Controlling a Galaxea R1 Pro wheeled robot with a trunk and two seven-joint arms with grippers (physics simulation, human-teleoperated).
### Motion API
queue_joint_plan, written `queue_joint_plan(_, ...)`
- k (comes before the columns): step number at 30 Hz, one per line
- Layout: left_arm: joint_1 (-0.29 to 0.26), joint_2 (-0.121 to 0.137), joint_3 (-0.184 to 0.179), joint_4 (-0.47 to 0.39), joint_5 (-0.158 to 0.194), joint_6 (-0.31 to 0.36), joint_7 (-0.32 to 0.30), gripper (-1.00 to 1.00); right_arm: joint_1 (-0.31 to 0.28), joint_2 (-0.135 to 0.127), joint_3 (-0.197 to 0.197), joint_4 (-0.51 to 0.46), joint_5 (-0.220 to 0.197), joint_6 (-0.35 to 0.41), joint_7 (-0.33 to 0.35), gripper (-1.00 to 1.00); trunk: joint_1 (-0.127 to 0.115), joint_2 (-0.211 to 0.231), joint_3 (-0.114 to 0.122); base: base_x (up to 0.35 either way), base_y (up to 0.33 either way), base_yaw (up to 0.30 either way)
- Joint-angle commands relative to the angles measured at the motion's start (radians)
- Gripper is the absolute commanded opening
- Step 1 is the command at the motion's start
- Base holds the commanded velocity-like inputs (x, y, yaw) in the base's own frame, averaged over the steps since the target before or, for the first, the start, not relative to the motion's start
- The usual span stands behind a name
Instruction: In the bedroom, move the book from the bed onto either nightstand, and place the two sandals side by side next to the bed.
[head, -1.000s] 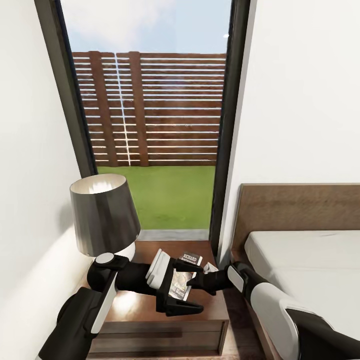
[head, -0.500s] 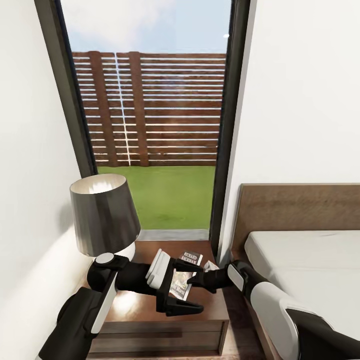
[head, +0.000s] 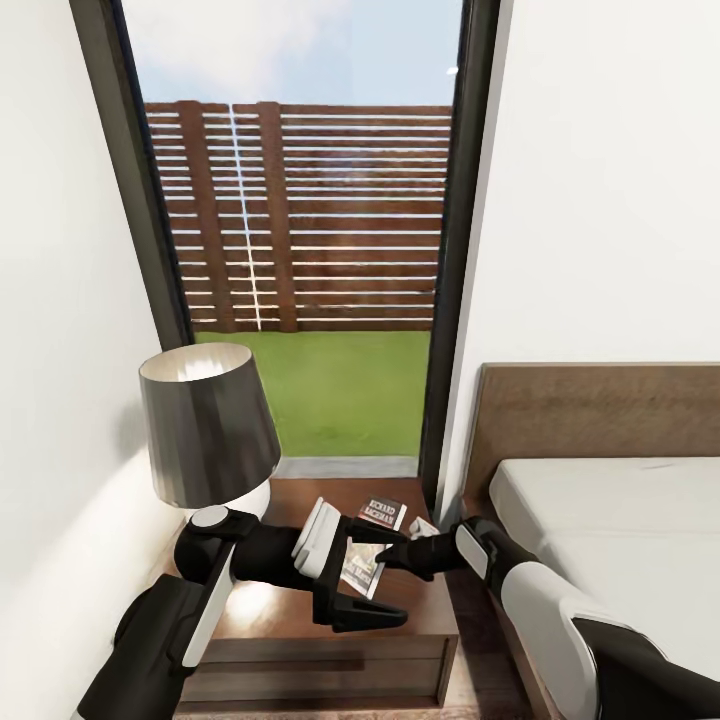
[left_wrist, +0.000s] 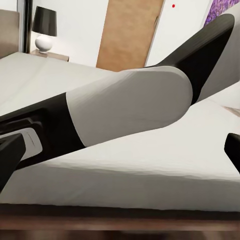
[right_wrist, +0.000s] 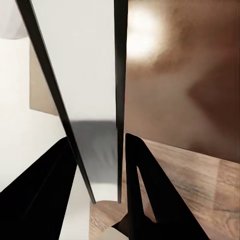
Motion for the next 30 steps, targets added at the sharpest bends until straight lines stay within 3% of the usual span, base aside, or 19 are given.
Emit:
queue_joint_plan(1, -0.001, 0.0, 0.0, 0.0, 0.001, 0.011, -0.003, 1.0, 0.0, 0.0, -0.003, -0.002, -0.005, 0.008, -0.004, -1.0, 0.0, 0.0, -0.001, 0.0, 0.0, 0.0)
queue_joint_plan(5, -0.001, 0.0, 0.0, 0.0, 0.001, 0.011, -0.003, 1.0, 0.0, 0.0, -0.003, -0.003, -0.005, 0.008, -0.005, -1.0, 0.0, 0.0, -0.001, 0.0, 0.0, 0.0)
queue_joint_plan(12, -0.001, 0.0, -0.001, 0.0, 0.001, 0.01, -0.001, 1.0, 0.0, 0.001, -0.002, -0.004, -0.005, 0.008, -0.007, -1.0, 0.027, -0.049, -0.023, 0.0, 0.0, 0.0)
queue_joint_plan(27, -0.001, 0.0, -0.001, 0.0, 0.001, 0.011, 0.017, 1.0, 0.0, 0.001, -0.002, -0.004, -0.005, 0.008, -0.014, -1.0, 0.027, -0.049, -0.023, 0.0, 0.0, 0.0)
queue_joint_plan(30, -0.001, 0.0, -0.002, 0.0, 0.001, 0.01, 0.019, 1.0, 0.0, 0.001, -0.002, -0.004, -0.004, 0.008, -0.014, -1.0, 0.038, -0.07, -0.032, 0.0, 0.0, 0.0)
